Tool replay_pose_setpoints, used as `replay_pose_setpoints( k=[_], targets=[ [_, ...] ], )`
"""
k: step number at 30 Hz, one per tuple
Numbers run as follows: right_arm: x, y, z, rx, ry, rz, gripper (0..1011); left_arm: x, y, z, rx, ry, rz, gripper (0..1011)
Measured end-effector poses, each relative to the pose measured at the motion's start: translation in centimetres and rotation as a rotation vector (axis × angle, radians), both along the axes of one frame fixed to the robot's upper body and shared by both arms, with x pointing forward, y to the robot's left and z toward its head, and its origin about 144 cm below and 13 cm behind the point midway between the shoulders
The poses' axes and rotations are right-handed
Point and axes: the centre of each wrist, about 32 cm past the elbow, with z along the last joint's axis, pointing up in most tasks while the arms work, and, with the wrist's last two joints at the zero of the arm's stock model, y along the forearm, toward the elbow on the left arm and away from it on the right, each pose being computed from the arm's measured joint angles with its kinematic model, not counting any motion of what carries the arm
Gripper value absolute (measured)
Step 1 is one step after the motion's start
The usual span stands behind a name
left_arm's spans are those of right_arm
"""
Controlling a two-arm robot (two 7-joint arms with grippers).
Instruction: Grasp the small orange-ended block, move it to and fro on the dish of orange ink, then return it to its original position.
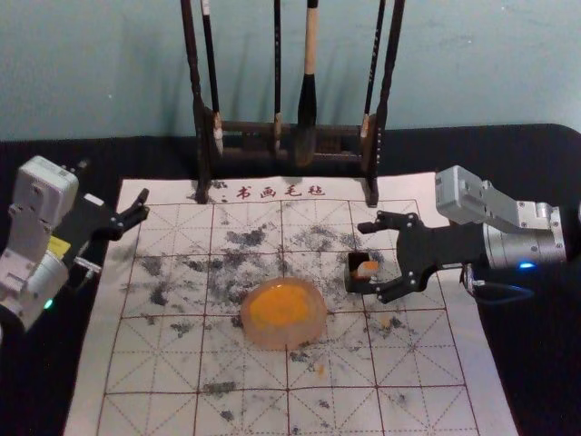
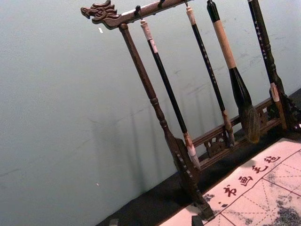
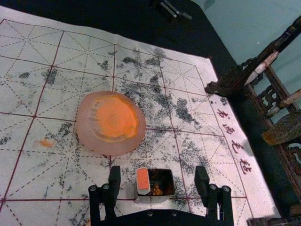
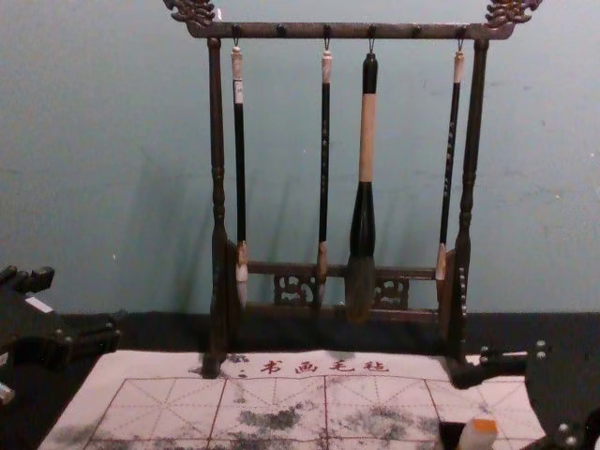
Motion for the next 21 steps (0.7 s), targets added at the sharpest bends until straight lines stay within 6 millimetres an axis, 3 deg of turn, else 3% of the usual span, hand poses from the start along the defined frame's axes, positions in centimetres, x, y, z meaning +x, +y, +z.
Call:
replay_pose_setpoints(
  k=[17,21],
  targets=[
    [0.04,0.07,0.11,-0.010,-0.002,0.006,1002,0.00,0.00,0.00,0.000,0.000,0.000,1001],
    [0.04,0.07,0.11,-0.009,-0.002,0.006,954,0.00,0.00,0.00,0.000,0.000,0.000,1001]
  ],
)
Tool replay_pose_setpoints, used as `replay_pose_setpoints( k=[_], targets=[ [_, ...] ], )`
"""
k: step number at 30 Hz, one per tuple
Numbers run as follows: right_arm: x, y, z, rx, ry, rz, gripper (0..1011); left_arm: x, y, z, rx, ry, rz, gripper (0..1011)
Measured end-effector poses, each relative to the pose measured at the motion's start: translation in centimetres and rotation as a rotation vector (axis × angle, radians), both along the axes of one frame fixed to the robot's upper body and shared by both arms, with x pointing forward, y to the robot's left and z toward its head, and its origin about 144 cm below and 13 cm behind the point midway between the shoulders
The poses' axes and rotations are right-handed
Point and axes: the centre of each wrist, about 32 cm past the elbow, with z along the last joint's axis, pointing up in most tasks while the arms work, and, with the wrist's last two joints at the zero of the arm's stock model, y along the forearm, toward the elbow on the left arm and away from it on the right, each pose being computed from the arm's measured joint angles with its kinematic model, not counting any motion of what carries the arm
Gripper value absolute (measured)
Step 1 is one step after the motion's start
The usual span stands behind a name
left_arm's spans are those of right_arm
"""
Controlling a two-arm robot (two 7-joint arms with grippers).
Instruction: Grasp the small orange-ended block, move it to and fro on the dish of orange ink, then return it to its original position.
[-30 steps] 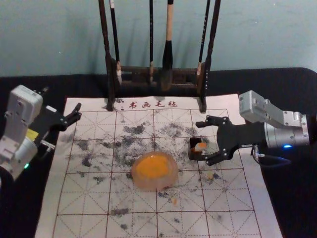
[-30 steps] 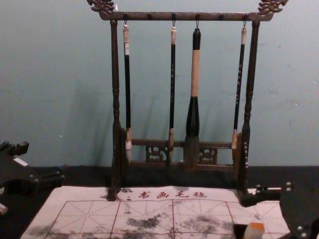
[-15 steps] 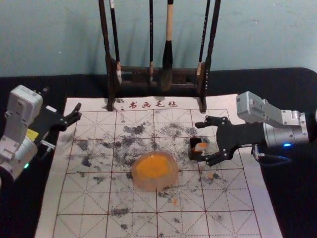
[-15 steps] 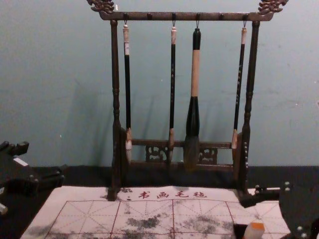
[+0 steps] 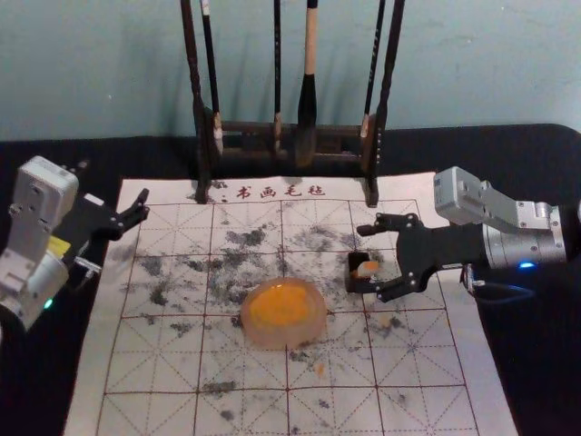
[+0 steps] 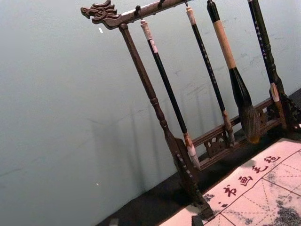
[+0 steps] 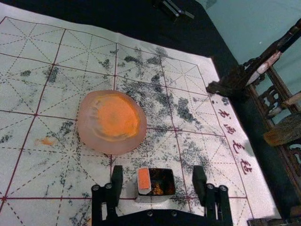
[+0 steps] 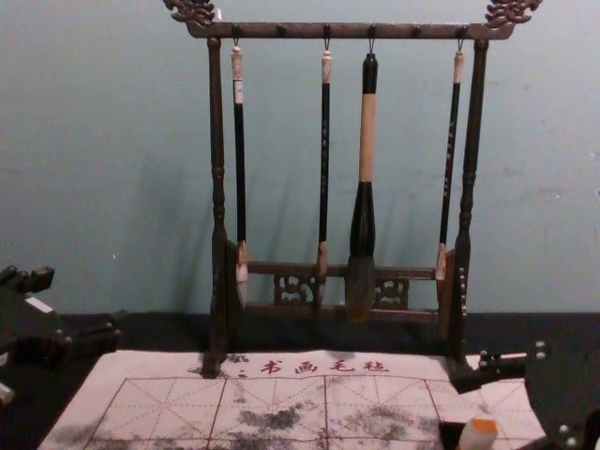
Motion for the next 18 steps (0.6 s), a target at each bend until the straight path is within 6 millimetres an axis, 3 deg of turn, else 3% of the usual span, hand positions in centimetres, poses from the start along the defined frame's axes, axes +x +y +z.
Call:
replay_pose_setpoints(
  k=[4,7,11,12,18],
  targets=[
    [0.00,-0.01,-0.01,0.001,0.000,0.000,868,0.00,0.00,0.00,0.000,0.000,0.000,1001],
    [-0.01,-0.01,-0.01,0.001,0.000,0.000,746,0.00,0.00,0.00,0.000,0.000,0.000,1001],
    [-0.02,-0.02,-0.02,0.002,0.000,-0.001,679,0.00,0.00,0.00,0.000,0.000,0.000,1001],
    [-0.02,-0.02,-0.02,0.002,0.001,-0.001,611,0.00,0.00,0.00,0.000,0.000,0.000,1001],
    [-0.02,-0.03,-0.03,0.002,0.001,-0.001,426,0.00,0.00,0.00,0.000,0.000,0.000,1002]
  ],
)
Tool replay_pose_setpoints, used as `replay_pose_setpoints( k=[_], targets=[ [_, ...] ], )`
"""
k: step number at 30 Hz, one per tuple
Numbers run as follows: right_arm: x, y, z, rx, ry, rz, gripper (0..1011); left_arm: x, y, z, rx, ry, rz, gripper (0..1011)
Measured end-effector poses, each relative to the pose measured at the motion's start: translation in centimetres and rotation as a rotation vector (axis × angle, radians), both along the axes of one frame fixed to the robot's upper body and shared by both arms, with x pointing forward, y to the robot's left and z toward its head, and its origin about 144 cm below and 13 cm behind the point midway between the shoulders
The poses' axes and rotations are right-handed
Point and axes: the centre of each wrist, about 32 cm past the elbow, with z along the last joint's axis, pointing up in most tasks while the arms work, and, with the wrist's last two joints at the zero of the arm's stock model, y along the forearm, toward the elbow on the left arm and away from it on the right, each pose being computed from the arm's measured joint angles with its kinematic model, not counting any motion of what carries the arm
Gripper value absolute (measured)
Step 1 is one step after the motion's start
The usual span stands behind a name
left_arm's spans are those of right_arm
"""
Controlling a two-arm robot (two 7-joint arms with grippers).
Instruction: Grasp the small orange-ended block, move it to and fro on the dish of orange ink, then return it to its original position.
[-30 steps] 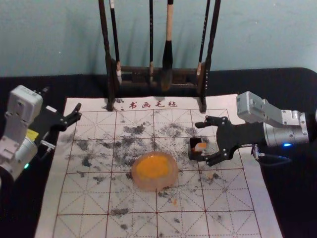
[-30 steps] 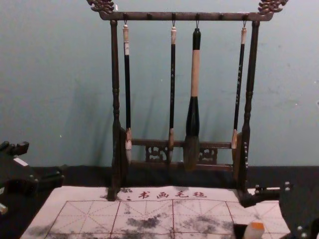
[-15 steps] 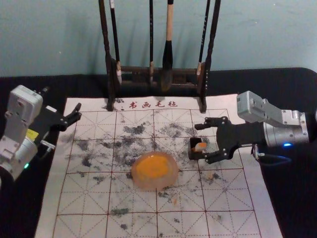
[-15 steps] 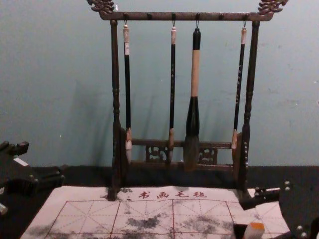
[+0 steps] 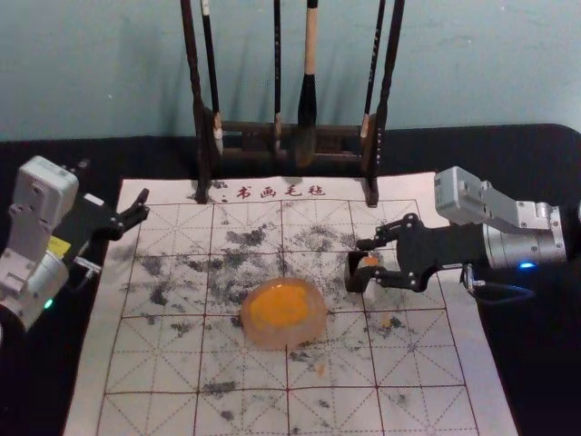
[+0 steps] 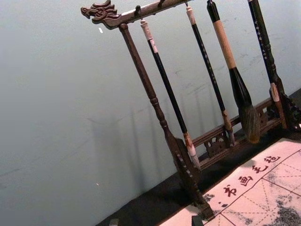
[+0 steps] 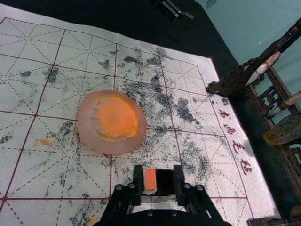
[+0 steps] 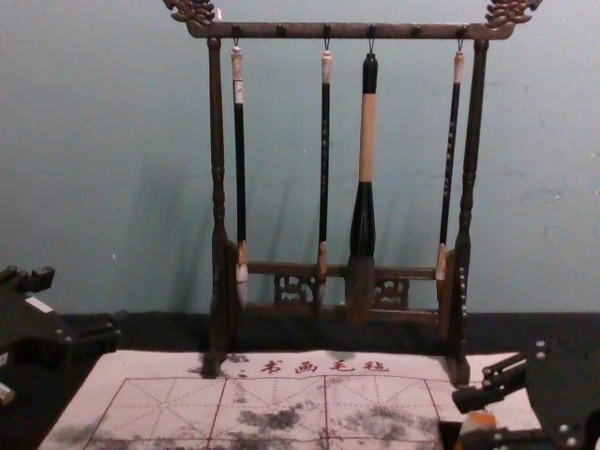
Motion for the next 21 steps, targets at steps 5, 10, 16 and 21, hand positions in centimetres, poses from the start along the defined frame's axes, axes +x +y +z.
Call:
replay_pose_setpoints(
  k=[5,10,16,21],
  targets=[
    [0.00,0.00,0.00,0.000,0.000,0.000,270,0.00,0.00,0.00,0.000,0.000,0.000,1001],
    [0.00,0.00,0.00,0.000,0.000,0.000,133,0.00,0.00,0.00,0.000,0.000,0.000,1001],
    [0.00,0.00,0.00,0.000,0.000,0.000,133,0.00,0.00,0.00,0.000,0.000,0.000,1001],
    [0.00,0.00,0.00,0.000,0.000,0.000,133,0.00,0.00,0.00,0.000,0.000,0.000,1001]
  ],
)
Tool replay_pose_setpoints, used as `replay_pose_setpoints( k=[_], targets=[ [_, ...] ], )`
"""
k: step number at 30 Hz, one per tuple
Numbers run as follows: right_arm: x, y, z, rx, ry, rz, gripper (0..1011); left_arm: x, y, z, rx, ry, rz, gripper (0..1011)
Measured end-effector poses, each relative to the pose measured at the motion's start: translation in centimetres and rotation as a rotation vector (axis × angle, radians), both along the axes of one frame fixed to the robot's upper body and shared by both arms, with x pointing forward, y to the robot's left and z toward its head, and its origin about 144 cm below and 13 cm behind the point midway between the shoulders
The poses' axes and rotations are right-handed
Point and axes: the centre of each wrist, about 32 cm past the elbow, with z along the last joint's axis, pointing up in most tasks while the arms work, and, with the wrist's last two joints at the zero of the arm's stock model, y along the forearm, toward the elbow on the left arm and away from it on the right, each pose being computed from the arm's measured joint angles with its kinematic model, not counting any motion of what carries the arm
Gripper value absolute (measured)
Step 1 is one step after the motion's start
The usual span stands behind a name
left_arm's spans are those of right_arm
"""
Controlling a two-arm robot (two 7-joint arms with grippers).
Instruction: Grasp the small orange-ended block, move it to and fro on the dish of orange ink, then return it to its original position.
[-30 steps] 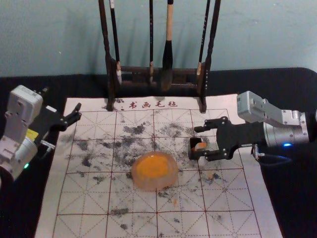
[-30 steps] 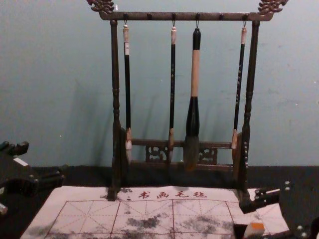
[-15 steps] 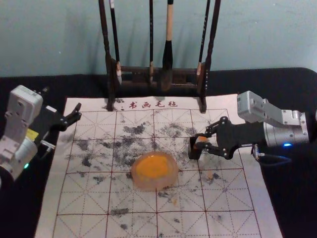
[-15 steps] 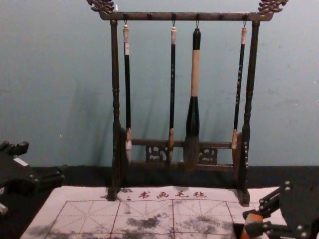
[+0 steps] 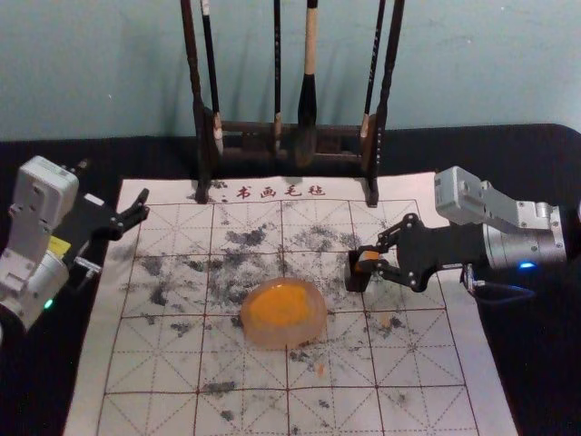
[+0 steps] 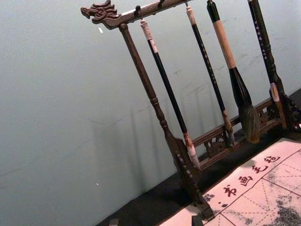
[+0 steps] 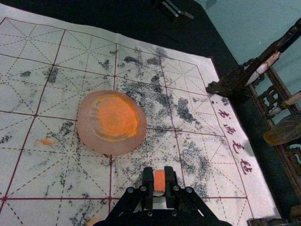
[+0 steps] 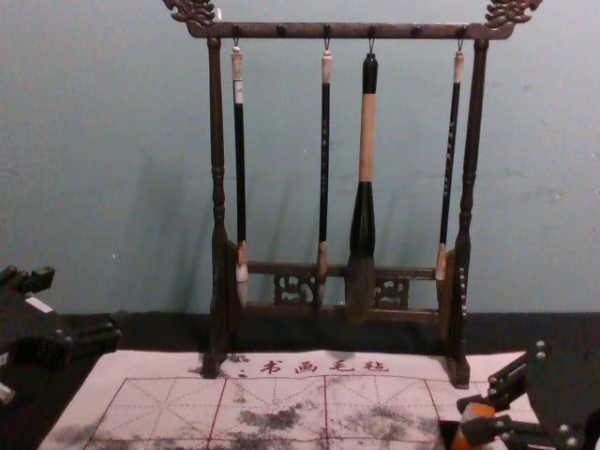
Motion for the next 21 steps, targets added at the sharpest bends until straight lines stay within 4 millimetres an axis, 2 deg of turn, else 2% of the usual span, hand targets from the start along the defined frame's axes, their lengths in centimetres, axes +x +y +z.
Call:
replay_pose_setpoints(
  k=[11,21],
  targets=[
    [-0.1,0.0,0.5,0.036,0.002,0.008,133,0.0,0.0,0.0,0.000,0.000,0.000,1001],
    [-0.5,-0.2,2.6,0.044,-0.025,0.022,133,0.0,0.0,0.0,0.000,0.000,0.000,1001]
  ],
)
